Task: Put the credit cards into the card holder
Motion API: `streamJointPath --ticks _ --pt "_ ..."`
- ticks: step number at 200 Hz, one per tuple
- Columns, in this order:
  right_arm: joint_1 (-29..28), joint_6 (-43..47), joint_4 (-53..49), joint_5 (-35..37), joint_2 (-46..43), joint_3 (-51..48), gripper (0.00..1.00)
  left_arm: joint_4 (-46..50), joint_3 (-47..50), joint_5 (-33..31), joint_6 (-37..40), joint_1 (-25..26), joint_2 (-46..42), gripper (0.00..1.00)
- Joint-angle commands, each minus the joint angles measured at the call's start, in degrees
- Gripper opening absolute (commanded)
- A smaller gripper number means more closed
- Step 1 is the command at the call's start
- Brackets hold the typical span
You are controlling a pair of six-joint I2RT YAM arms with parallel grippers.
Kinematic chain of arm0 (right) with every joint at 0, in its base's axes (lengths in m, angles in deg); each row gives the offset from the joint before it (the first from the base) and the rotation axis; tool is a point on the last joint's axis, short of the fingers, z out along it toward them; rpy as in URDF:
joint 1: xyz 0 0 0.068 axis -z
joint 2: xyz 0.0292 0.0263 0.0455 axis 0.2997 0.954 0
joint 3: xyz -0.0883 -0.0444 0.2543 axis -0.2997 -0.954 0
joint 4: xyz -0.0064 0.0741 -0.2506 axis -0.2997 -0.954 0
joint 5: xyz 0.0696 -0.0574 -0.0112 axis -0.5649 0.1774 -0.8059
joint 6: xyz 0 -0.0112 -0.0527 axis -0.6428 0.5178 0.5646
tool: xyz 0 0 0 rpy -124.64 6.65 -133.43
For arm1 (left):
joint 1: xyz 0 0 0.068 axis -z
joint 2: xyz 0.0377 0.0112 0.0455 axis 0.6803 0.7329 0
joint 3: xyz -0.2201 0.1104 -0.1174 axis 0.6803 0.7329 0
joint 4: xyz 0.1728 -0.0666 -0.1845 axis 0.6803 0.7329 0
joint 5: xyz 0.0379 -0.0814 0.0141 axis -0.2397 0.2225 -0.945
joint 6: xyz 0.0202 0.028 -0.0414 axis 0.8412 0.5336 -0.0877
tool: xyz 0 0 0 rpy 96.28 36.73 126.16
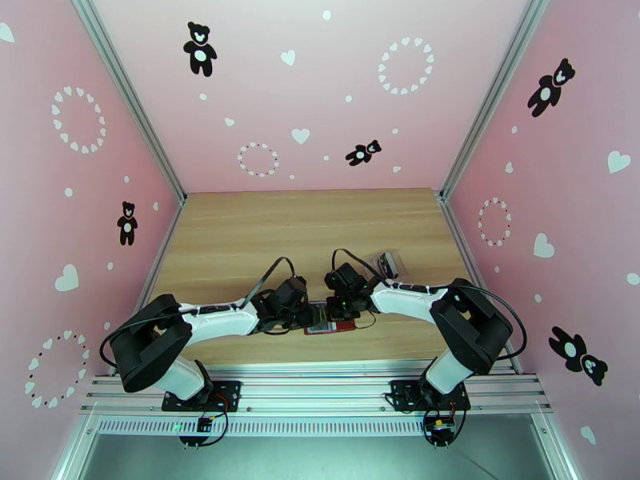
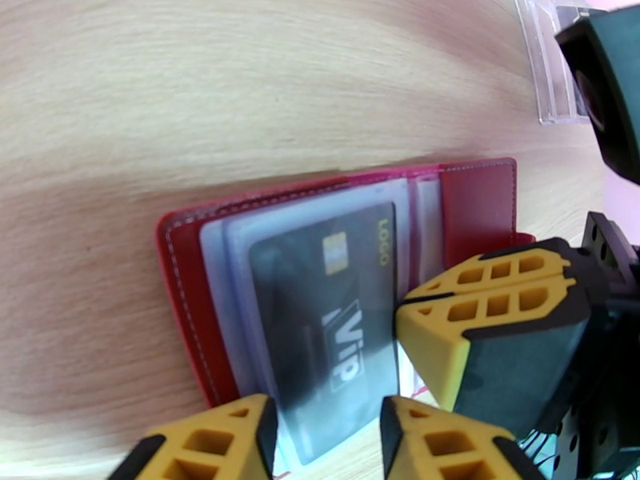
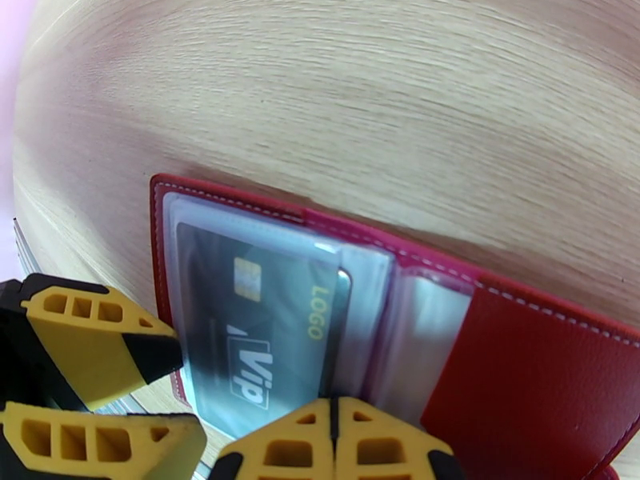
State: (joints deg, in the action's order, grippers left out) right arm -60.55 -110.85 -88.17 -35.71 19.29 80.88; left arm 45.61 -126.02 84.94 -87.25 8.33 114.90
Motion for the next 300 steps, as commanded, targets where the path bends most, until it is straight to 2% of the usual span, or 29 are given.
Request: streamJointPath --ticks 1,85,188,300 --pt "-0.22 0.45 -2.85 2.30 2.34 -1.92 0.00 -2.01 -1.40 1.50 0.06 0.76 0.02 0.40" --pt "-0.22 0.71 -3.46 2.44 2.34 -1.48 0.00 3.45 -1.32 -3.27 0.07 0.79 -2.14 0.40" --pt "-0.22 0.87 -3.40 2.27 2.70 -1.48 0.00 0.46 -1.82 -0.24 0.36 0.83 -0.44 0.40" --pt "-0.22 0.63 -3.14 2.40 2.54 -1.91 0.00 1.55 -1.58 -1.51 0.37 0.79 -0.56 0.40"
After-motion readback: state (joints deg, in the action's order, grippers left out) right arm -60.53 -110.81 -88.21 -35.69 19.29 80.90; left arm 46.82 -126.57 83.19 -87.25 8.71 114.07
